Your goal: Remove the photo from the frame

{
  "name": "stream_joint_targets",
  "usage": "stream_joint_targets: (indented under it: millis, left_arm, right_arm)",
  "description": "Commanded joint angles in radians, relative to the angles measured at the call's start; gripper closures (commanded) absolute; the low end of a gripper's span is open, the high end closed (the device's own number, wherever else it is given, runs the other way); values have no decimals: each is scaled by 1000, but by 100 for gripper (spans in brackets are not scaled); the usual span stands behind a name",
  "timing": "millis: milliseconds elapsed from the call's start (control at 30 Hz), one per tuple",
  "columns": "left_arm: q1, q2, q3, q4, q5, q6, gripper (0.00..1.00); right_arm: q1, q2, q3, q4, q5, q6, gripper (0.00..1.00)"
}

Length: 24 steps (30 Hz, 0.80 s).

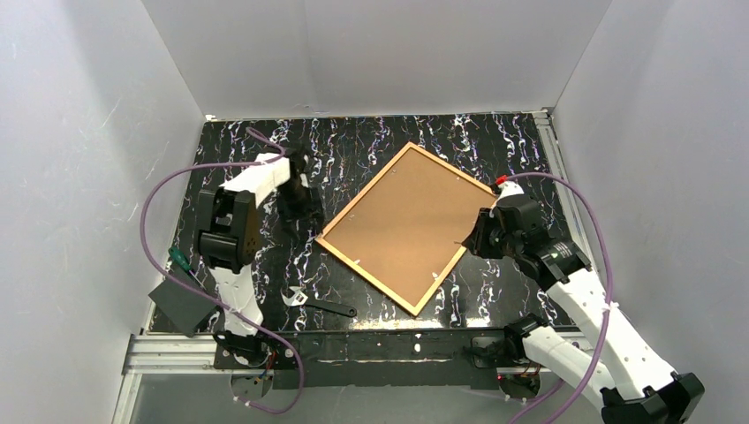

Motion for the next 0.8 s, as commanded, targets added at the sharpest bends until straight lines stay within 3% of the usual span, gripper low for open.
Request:
stream_joint_targets:
  millis: [0,100,200,367,467,567,633,667,733,767]
  left_arm:
    - [-15,-133,60,-187,80,6,36]
    - [-26,-234,-76,-68,215,-155,32]
    - [-85,-364,-237,73,198,-305,23]
    - [-218,-561,-459,288,-37,-634,21]
    - [-310,-620,-600,455,-247,-786,9]
    - [-321,-582,-676,561,-259,-911,4]
    - [-321,-516,-698,653,-277,-964,13]
    - [-321,-502,-711,707,-291,-964,21]
    - [-323,-488,-731,683,-324,-1002,50]
    - [-323,-480,-743,685,-323,-1015,53]
  right_arm:
    - [0,29,-9,71,-42,-12,99]
    - [0,39,-16,84,-63,-24,99]
    - [2,42,-30,104,-90,-31,99]
    - [5,58,-48,134,-128,-28,99]
    - [4,71,-54,149,-161,-26,99]
    - [9,60,-57,141,-161,-24,99]
    - [9,24,-82,142,-145,-8,99]
    - [9,17,-90,143,-147,-3,99]
    - [9,8,-101,136,-142,-2,99]
    - [9,6,-100,138,-140,-3,99]
